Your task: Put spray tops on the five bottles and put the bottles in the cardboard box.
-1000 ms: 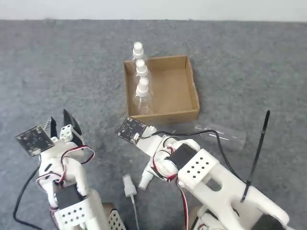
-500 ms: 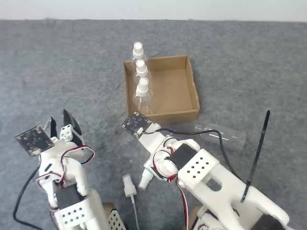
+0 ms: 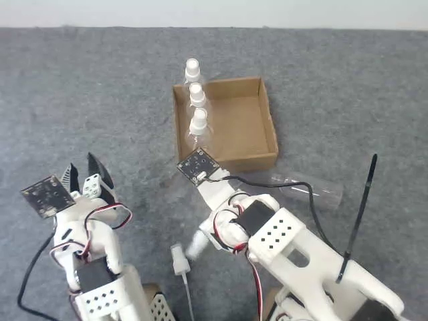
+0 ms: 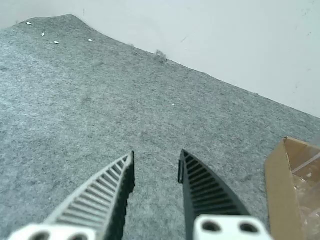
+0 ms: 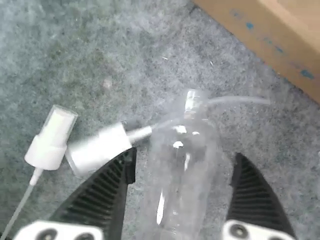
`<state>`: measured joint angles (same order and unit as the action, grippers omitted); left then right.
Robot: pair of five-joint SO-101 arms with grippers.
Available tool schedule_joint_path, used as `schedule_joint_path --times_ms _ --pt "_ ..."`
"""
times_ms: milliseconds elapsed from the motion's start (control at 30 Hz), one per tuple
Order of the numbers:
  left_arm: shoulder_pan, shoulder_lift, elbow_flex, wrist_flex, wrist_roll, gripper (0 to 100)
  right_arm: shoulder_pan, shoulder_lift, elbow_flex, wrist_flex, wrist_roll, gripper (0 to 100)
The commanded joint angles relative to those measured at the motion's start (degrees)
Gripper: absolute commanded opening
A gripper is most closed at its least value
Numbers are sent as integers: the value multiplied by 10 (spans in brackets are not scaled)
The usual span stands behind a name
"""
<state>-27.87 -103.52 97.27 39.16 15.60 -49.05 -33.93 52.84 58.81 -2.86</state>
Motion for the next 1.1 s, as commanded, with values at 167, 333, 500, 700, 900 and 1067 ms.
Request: schedule_joint_path --times_ms 167,333,500,700,900,1067 --pt "0 -6 -7 -18 1 137 7 57 -40 -23 -11 267" --pt "0 -6 -7 -18 1 137 7 87 -40 -47 -10 267" --pt "0 -6 -7 -18 1 137 7 122 -40 -73 -9 260" --pt "0 -6 -7 -18 1 137 18 149 -40 -117 -9 176" --pt "0 -6 -7 -18 1 137 34 147 -40 -115 -8 169" --pt "0 -6 -7 -18 1 137 33 145 -40 -114 -8 75"
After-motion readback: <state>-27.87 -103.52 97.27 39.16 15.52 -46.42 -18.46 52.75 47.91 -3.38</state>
